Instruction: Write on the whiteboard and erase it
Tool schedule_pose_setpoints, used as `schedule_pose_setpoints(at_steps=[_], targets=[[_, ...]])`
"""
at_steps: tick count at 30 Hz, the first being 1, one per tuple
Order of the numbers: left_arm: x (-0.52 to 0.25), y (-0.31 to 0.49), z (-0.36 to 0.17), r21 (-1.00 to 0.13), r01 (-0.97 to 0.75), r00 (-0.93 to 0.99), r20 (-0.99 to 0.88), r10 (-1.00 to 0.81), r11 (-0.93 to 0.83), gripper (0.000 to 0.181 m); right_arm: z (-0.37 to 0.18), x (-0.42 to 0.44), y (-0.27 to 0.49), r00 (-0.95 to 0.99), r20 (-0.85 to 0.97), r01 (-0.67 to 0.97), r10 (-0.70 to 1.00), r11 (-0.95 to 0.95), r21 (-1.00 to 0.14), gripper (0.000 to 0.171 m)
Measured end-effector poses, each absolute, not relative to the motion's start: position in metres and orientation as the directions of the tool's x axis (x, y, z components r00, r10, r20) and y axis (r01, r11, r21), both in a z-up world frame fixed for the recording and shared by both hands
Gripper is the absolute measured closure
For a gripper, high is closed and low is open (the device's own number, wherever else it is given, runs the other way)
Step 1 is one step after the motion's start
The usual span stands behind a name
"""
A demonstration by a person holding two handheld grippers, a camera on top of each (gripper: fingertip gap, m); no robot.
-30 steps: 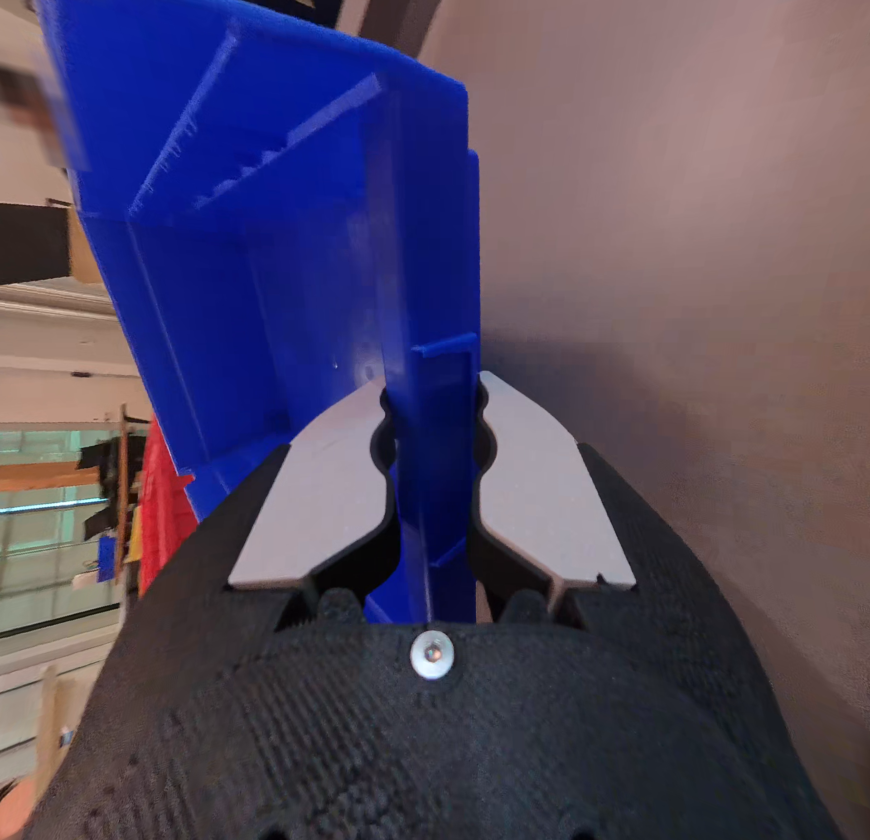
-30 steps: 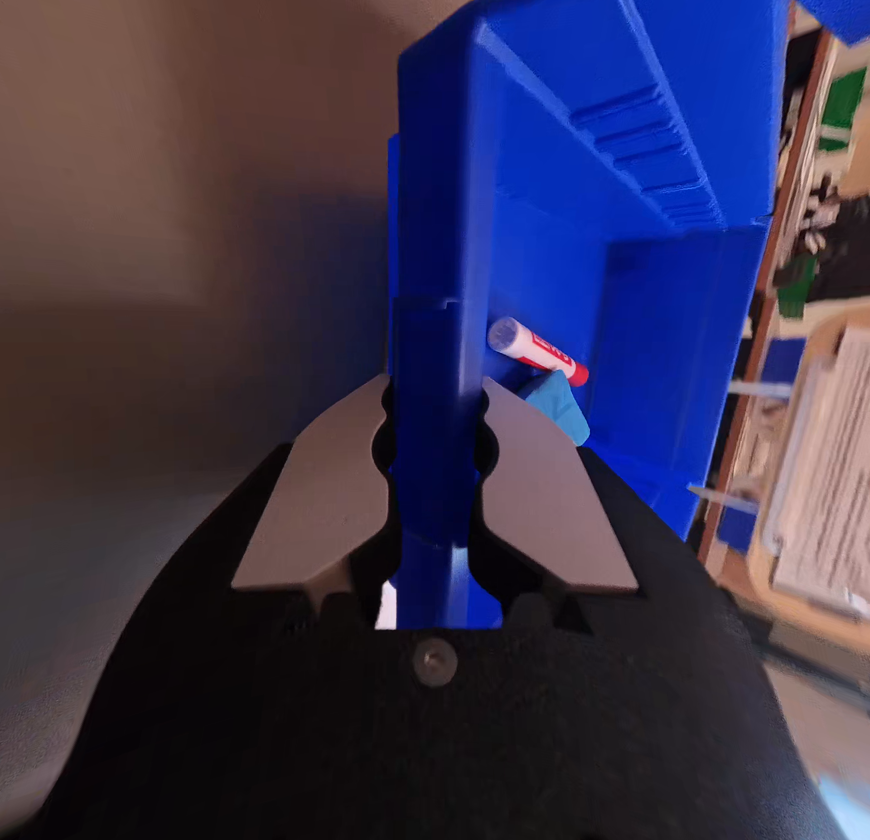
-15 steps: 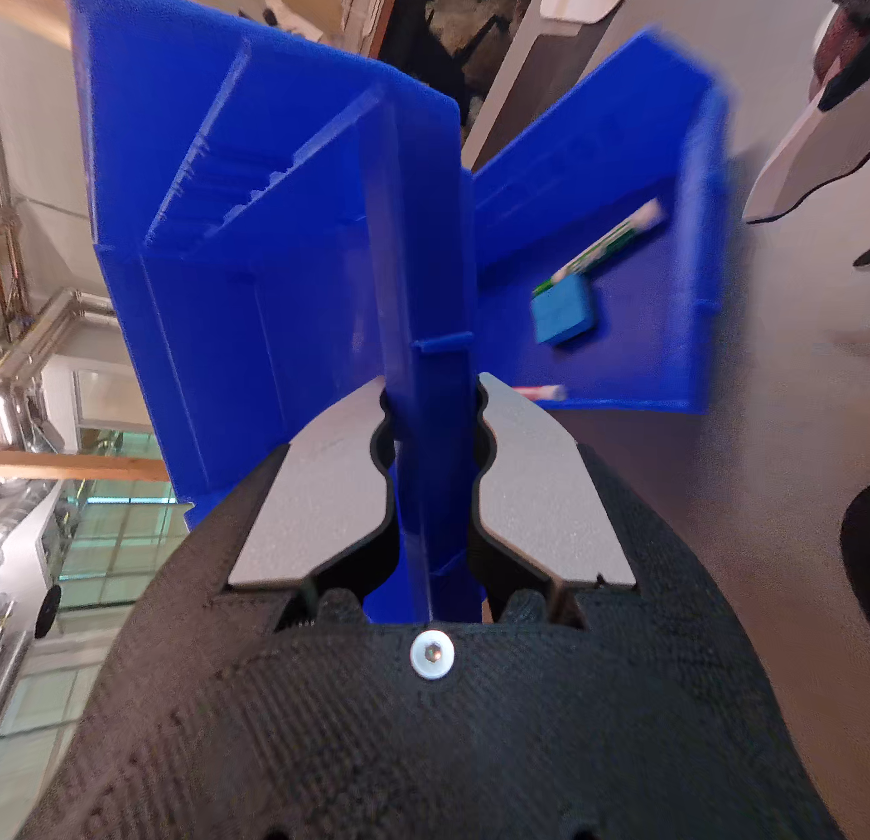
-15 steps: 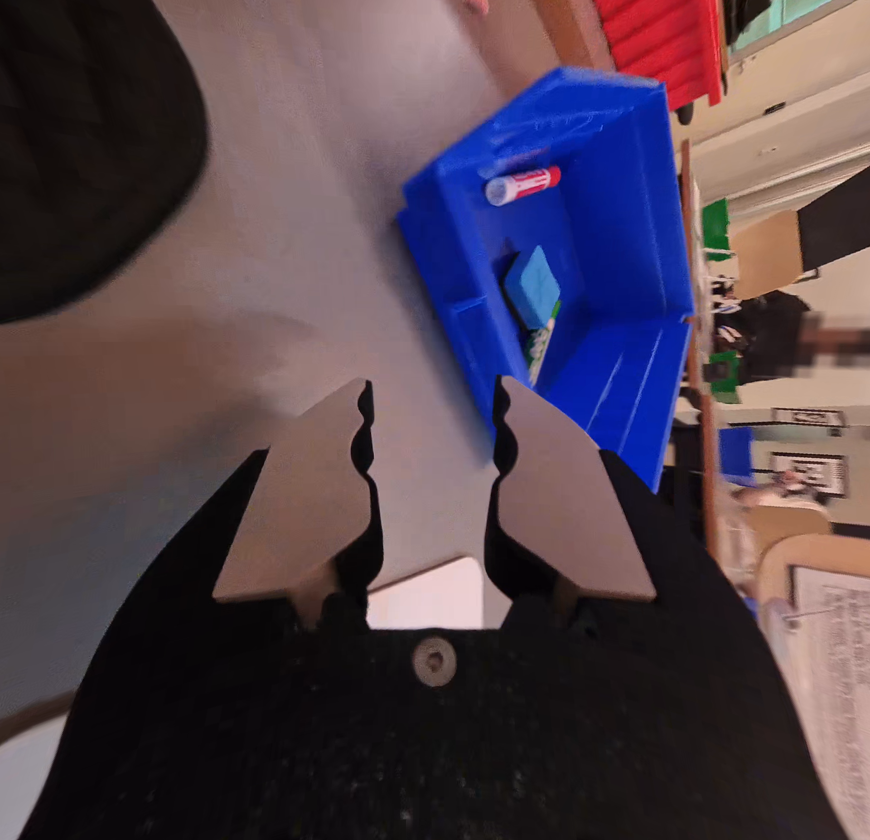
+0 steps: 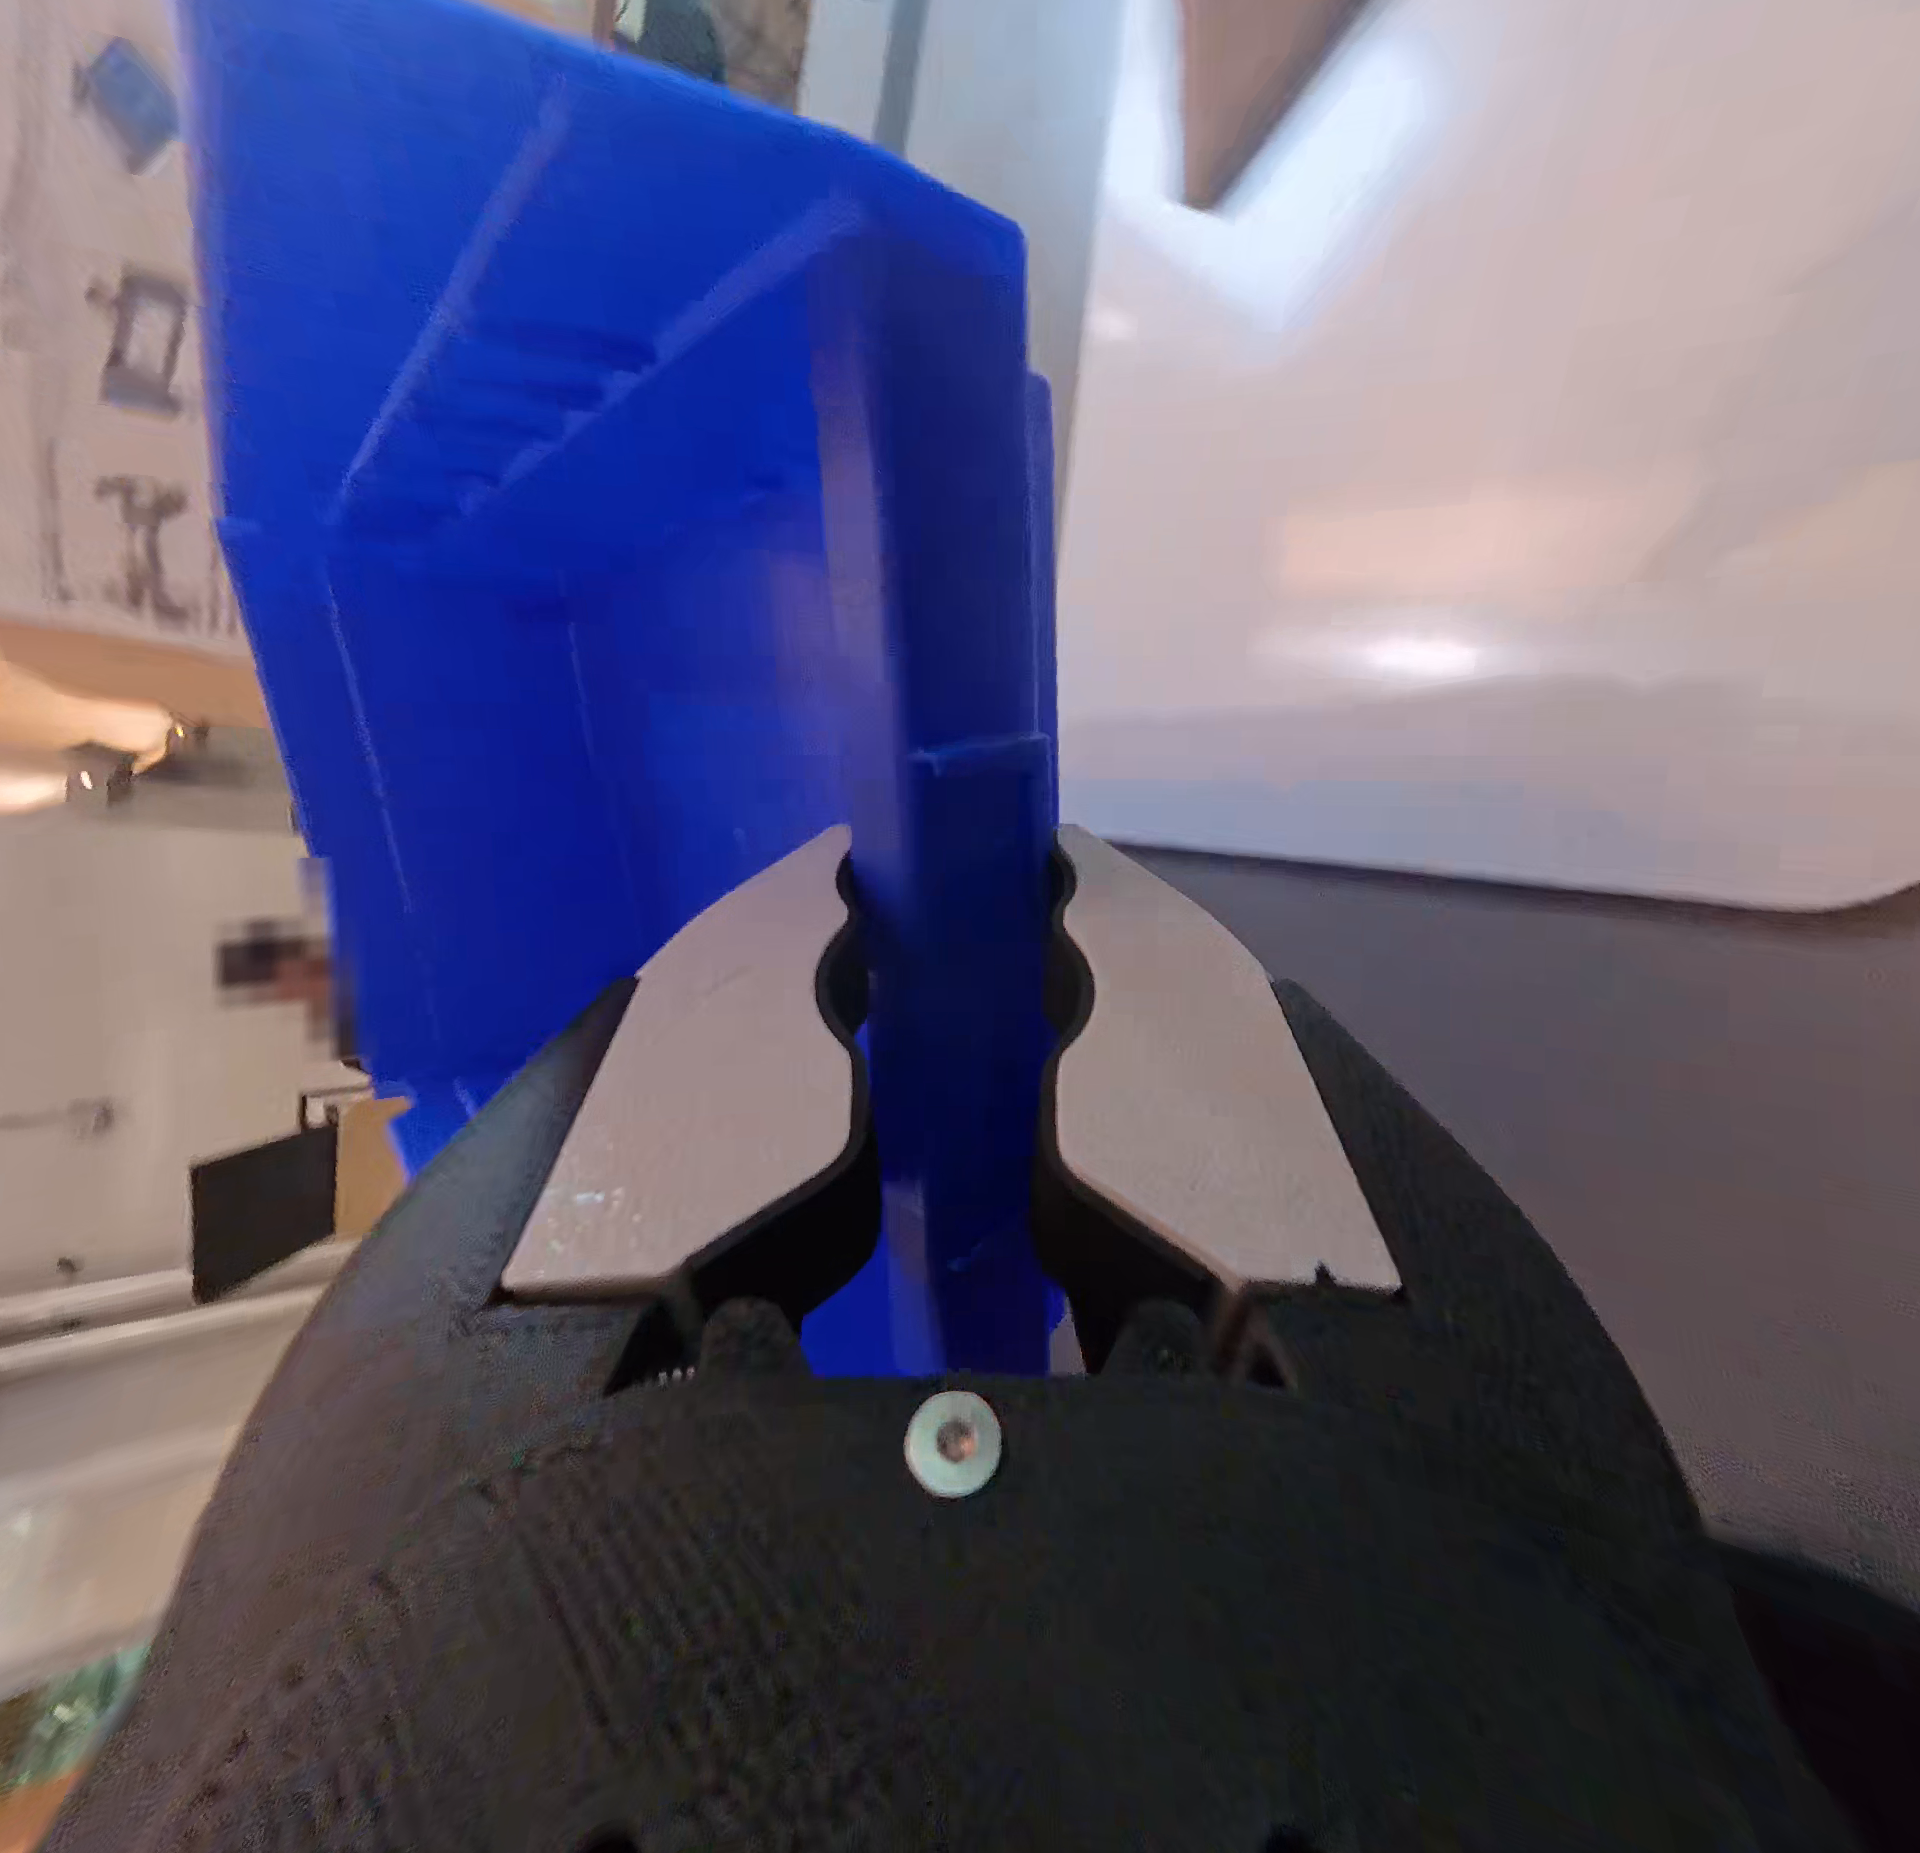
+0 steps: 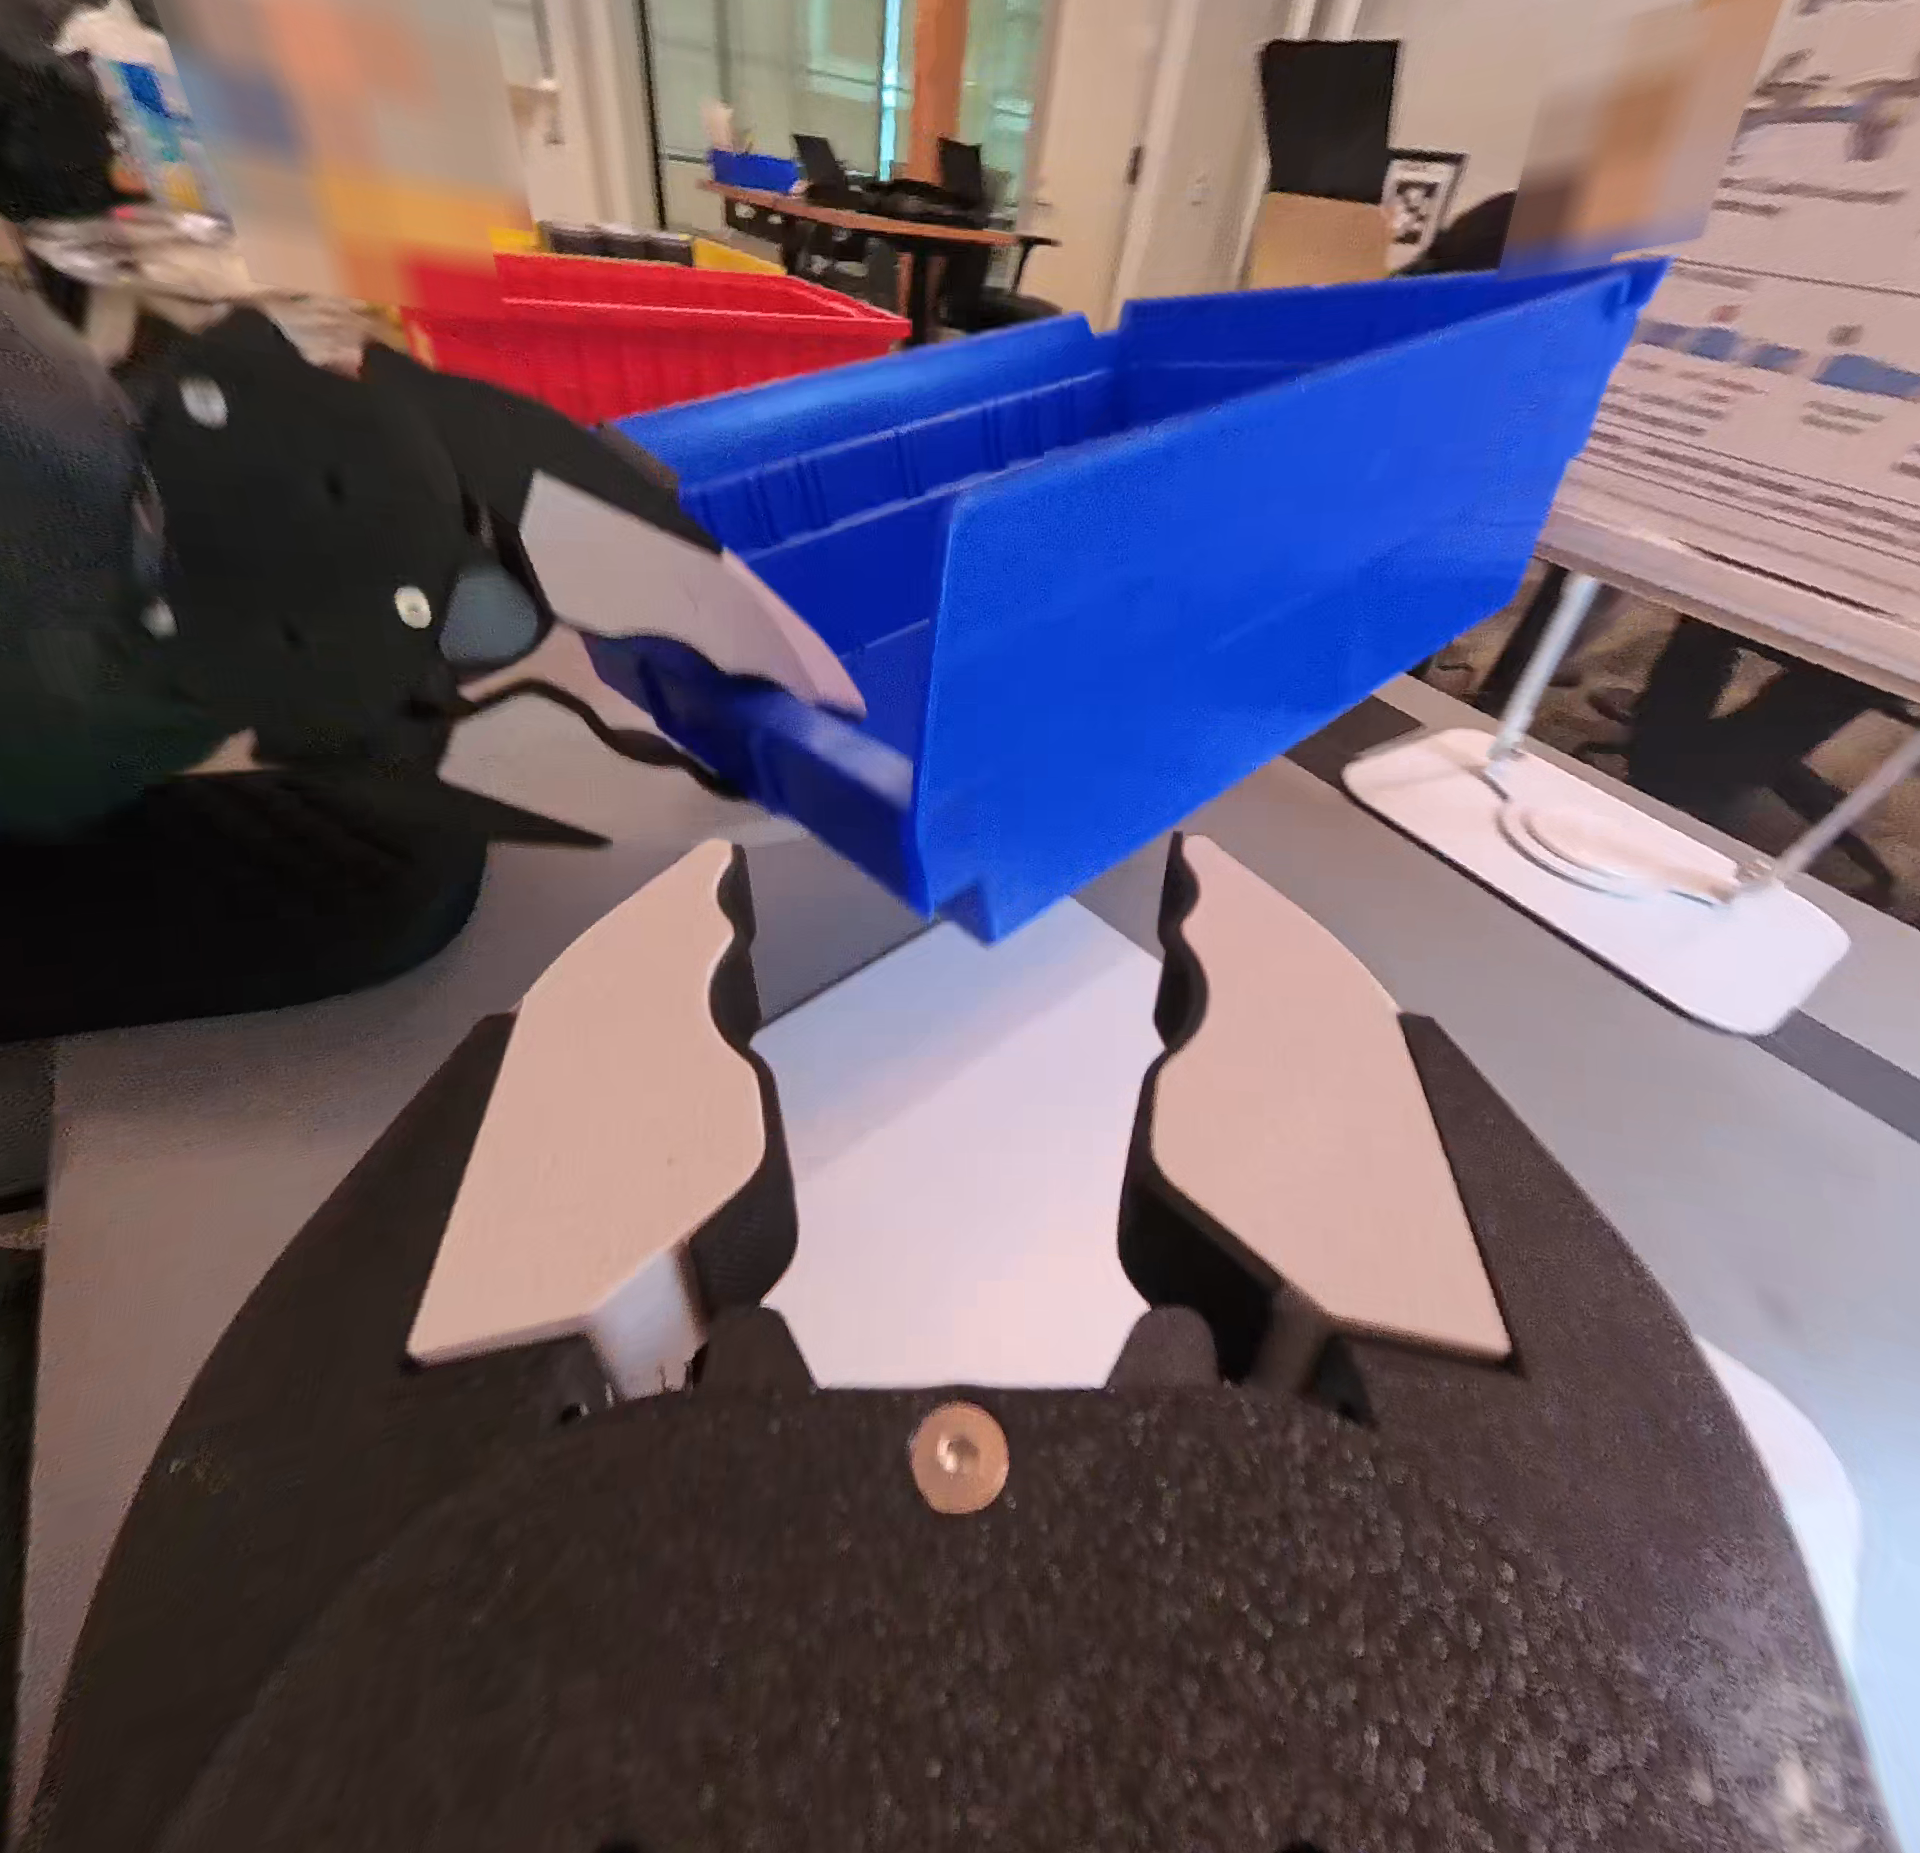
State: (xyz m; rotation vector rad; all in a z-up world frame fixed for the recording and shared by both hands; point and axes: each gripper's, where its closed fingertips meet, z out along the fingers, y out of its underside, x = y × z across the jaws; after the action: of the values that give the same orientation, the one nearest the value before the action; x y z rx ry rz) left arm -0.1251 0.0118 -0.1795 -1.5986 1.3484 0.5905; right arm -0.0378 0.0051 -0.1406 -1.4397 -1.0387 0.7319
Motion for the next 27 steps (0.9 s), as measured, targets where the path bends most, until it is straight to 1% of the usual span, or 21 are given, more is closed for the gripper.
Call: schedule_pose_setpoints(at_steps=[1,2,5,7,10,13,17,19,22,23,24,27], targets=[[-0.112,0.014,-0.186,-0.305,-0.95,0.236,-0.837,-0.493,0.064,0.15,-0.139,-0.026,0.005,0.44,0.115,0.179,0.89,0.039,-0.983,0.096],[-0.098,0.015,-0.192,-0.291,-0.953,0.209,-0.838,-0.505,0.089,0.15,-0.14,-0.015,0.005,0.468,0.108,0.173,0.877,0.029,-0.984,0.096],[-0.056,0.01,-0.205,-0.328,-0.932,0.182,-0.787,-0.589,0.15,0.15,-0.147,0.014,0.004,0.54,0.078,0.153,0.838,-0.007,-0.988,0.095],[-0.036,0.008,-0.214,-0.32,-0.929,0.145,-0.773,-0.617,0.184,0.15,-0.148,0.032,0.002,0.586,0.058,0.12,0.808,-0.015,-0.993,0.095],[-0.013,0.009,-0.225,-0.281,-0.934,0.086,-0.775,-0.626,0.219,0.15,-0.146,0.064,0.001,0.664,0.061,0.086,0.745,0.006,-0.996,0.096],[0.008,0.016,-0.234,-0.279,-0.926,0.051,-0.76,-0.648,0.254,0.15,-0.14,0.094,0.0,0.725,0.047,0.045,0.688,0.02,-0.999,0.096],[0.045,0.027,-0.257,-0.231,-0.906,-0.063,-0.754,-0.654,0.353,0.149,-0.129,0.123,-0.005,0.78,0.031,-0.004,0.625,0.055,-0.998,0.097],[0.063,0.033,-0.266,-0.184,-0.892,-0.129,-0.771,-0.624,0.412,0.148,-0.128,0.133,-0.005,0.803,0.031,-0.006,0.594,0.061,-0.998,0.097],[0.084,0.036,-0.264,-0.211,-0.868,-0.12,-0.79,-0.601,0.45,0.146,-0.133,0.15,0.0,0.85,0.044,0.02,0.526,0.05,-0.999,0.096],[0.086,0.037,-0.259,-0.204,-0.868,-0.114,-0.805,-0.582,0.452,0.136,-0.136,0.155,0.004,0.861,0.042,0.028,0.506,0.035,-0.999,0.095],[0.086,0.034,-0.255,-0.222,-0.863,-0.108,-0.796,-0.596,0.454,0.131,-0.14,0.159,0.007,0.869,0.038,0.035,0.493,0.016,-0.999,0.094],[0.078,0.015,-0.24,-0.391,-0.823,-0.008,-0.717,-0.697,0.413,0.128,-0.155,0.17,0.016,0.891,0.032,0.068,0.453,-0.062,-0.996,0.089]])
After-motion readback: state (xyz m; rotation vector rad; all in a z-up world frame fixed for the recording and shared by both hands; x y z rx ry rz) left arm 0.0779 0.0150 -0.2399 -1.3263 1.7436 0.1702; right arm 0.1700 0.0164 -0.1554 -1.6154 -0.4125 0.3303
